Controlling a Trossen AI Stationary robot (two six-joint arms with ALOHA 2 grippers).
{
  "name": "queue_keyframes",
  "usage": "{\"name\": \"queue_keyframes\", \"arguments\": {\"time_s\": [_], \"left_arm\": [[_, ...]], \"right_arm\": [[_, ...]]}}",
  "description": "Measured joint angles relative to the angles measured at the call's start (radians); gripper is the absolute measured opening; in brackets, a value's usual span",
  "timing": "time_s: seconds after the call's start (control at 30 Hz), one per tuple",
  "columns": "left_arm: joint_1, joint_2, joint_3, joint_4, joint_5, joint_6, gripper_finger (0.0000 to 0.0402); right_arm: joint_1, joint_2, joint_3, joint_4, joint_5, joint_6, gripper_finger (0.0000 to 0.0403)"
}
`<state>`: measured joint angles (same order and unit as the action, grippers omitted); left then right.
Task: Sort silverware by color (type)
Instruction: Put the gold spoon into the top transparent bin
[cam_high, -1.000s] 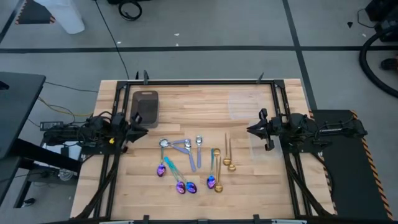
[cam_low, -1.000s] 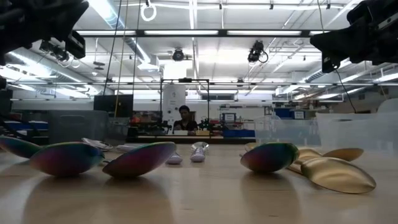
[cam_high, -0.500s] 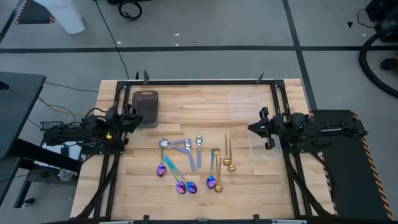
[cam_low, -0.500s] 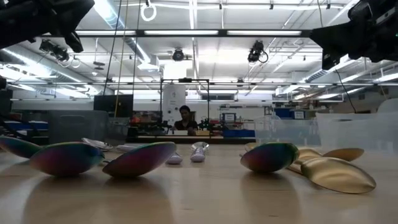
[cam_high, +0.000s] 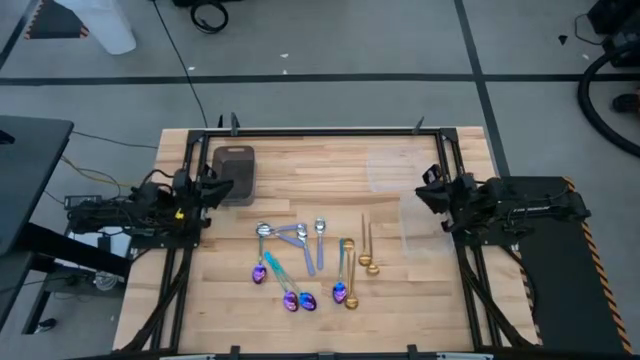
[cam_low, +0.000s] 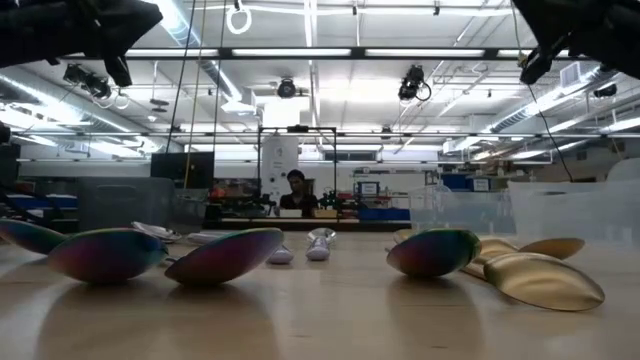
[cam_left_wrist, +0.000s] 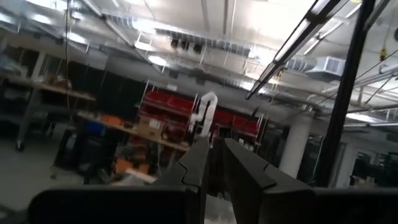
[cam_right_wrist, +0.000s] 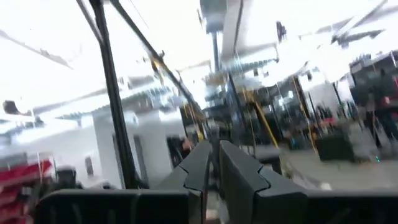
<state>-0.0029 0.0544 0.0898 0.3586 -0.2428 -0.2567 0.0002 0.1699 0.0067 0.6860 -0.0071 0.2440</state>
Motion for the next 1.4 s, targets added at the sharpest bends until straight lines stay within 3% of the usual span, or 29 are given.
{"name": "queue_keyframes", "arguments": {"time_s": [0.27, 0.4, 0.67, 1.03, 1.4], "left_arm": [[-0.001, 0.151, 0.047, -0.082, 0.002, -0.049, 0.0057], [-0.001, 0.205, 0.047, -0.056, 0.018, -0.074, 0.0057], [-0.001, 0.276, 0.128, -0.065, 0.019, -0.021, 0.0057], [-0.001, 0.327, 0.153, -0.088, -0.077, -0.025, 0.0061], [-0.001, 0.325, 0.153, -0.095, -0.078, -0.021, 0.0163]], "right_arm": [[0.000, 0.000, 0.000, 0.167, 0.062, 0.039, 0.0050], [0.000, 0.013, 0.051, 0.152, 0.067, 0.042, 0.0050], [0.000, 0.199, 0.301, -0.181, 0.073, 0.031, 0.0050], [0.013, 0.588, 0.583, -0.614, 0.222, 0.120, 0.0043], [0.082, 0.920, 0.807, -0.881, 0.250, 0.195, 0.0027]]}}
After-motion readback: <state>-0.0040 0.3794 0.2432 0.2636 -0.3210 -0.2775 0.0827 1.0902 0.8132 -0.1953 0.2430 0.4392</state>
